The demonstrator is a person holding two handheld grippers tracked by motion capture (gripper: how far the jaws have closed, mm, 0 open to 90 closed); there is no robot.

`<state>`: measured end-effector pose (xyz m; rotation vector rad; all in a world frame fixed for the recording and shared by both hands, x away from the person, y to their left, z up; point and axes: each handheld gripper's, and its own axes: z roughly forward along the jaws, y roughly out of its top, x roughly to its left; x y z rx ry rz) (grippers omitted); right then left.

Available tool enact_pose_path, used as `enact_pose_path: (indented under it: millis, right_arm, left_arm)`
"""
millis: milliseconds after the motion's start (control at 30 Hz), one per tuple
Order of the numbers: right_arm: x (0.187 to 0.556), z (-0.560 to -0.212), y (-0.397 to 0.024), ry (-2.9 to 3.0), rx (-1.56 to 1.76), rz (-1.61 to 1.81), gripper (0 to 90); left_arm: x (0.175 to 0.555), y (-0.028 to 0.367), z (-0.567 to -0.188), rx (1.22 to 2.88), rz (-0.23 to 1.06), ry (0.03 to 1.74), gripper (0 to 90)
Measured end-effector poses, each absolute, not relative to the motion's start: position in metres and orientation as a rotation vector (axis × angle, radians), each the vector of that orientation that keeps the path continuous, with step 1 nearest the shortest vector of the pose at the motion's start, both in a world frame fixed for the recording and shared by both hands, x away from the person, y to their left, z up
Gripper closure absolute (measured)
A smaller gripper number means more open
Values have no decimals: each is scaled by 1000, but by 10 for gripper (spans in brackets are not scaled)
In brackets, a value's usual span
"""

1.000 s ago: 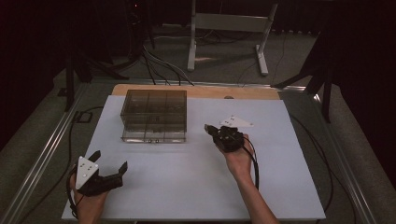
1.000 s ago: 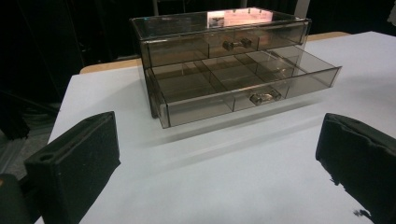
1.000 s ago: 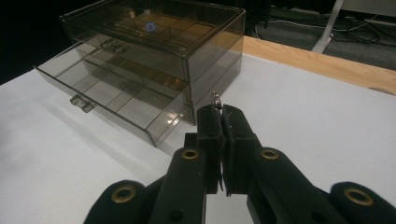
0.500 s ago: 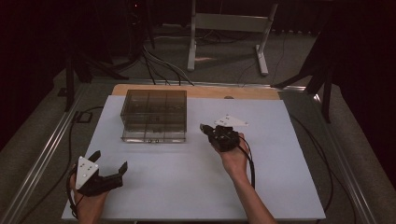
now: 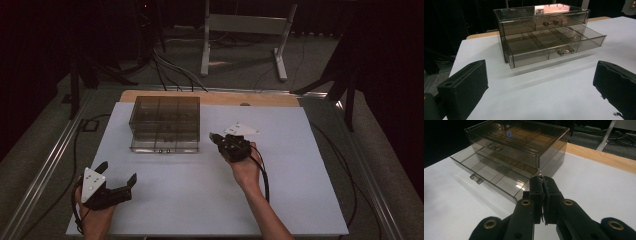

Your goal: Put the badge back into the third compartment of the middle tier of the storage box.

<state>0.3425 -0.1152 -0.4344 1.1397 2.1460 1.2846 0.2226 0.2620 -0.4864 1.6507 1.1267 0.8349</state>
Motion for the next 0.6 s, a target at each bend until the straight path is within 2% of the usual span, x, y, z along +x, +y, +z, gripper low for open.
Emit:
enact_pose_path:
  millis: [600]
  right_arm:
    - [347,-440,-98,2169,1116,1276,877]
  left_arm:
    - [222,263,-487,1649,834,1128,6]
